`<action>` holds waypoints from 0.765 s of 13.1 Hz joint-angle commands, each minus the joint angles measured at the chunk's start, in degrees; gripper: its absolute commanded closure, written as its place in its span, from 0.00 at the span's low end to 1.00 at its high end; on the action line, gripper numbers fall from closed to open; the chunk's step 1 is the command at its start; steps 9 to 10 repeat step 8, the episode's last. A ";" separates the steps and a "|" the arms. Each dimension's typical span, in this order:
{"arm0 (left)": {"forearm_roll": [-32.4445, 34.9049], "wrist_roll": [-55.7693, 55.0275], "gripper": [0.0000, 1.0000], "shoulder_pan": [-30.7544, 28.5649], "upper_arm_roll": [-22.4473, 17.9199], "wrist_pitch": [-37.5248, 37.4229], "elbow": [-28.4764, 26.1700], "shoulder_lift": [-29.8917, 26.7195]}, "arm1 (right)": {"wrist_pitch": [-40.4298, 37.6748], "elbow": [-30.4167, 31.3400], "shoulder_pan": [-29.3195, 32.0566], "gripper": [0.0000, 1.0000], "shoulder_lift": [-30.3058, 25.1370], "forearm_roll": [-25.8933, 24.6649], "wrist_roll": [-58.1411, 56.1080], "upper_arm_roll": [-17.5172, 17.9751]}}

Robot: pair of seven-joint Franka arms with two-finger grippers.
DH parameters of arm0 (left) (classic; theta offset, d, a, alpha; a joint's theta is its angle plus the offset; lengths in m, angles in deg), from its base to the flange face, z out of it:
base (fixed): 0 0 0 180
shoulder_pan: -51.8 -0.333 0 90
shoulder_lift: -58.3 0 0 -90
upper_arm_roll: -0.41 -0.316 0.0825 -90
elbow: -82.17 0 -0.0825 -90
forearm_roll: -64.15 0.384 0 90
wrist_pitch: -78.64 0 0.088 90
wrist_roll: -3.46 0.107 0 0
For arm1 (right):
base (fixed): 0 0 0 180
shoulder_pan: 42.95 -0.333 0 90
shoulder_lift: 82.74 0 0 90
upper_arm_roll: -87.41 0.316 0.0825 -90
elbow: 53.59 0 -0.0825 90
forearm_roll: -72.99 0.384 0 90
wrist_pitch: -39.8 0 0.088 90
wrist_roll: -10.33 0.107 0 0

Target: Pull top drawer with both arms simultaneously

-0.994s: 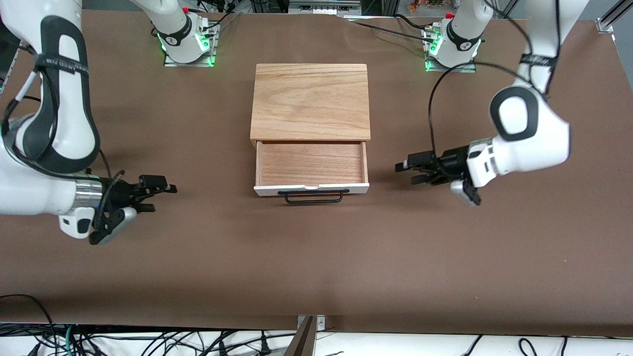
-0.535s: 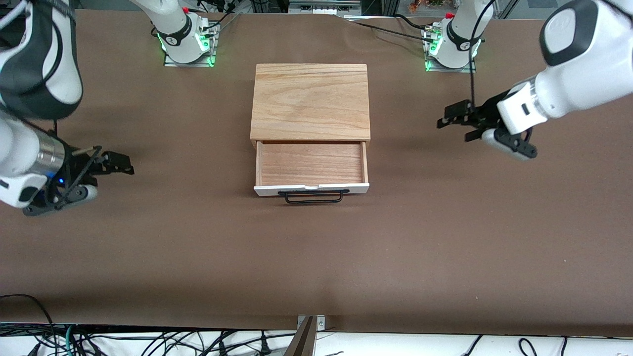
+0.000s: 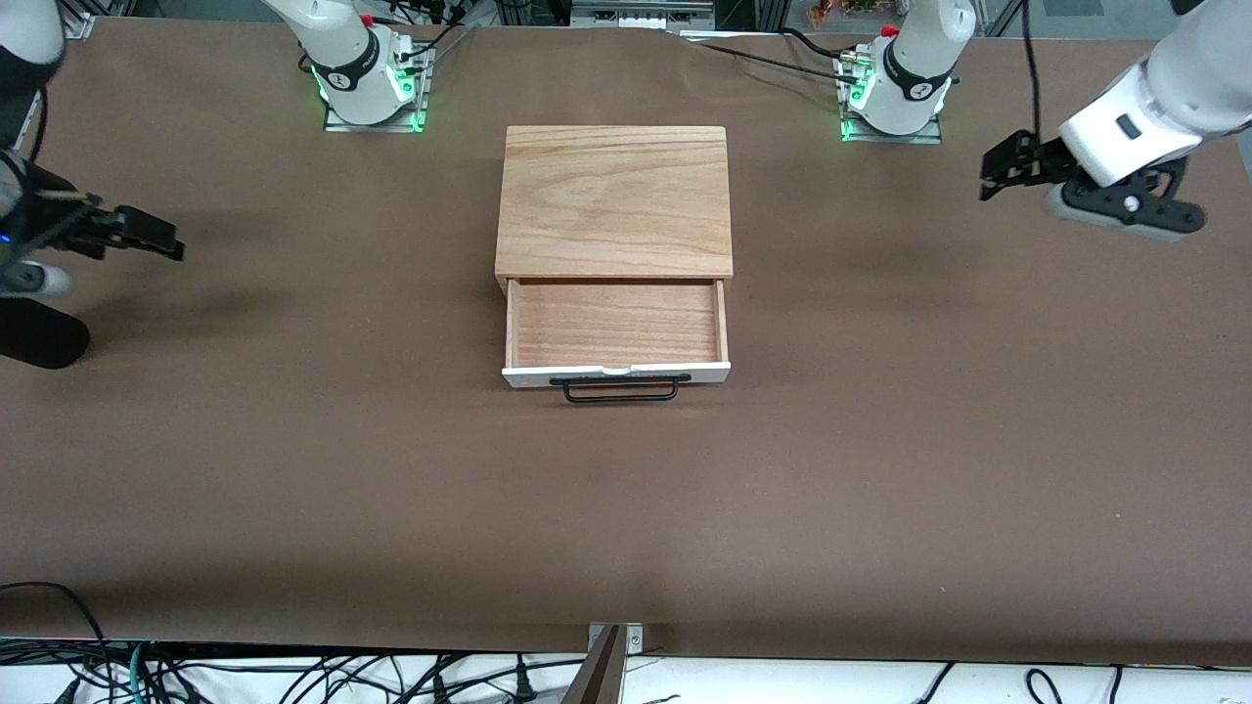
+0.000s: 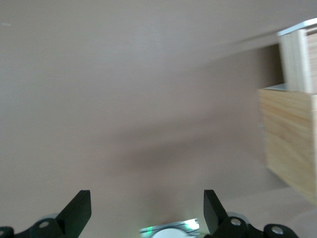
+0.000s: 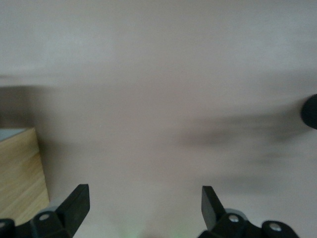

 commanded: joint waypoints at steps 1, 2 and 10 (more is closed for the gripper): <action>3.36 -0.19 0.00 -0.33 -2.34 -1.24 2.39 0.63 | 2.88 3.12 2.23 0.00 -3.13 -0.32 1.64 2.01; 3.18 -0.10 0.00 -0.51 -3.49 -0.71 2.47 0.63 | 2.88 2.95 2.14 0.00 -3.13 -0.40 1.73 1.93; 3.35 -6.58 0.00 -0.60 -2.97 -0.88 3.18 0.28 | 2.97 1.98 0.65 0.00 -1.91 -0.41 1.73 1.84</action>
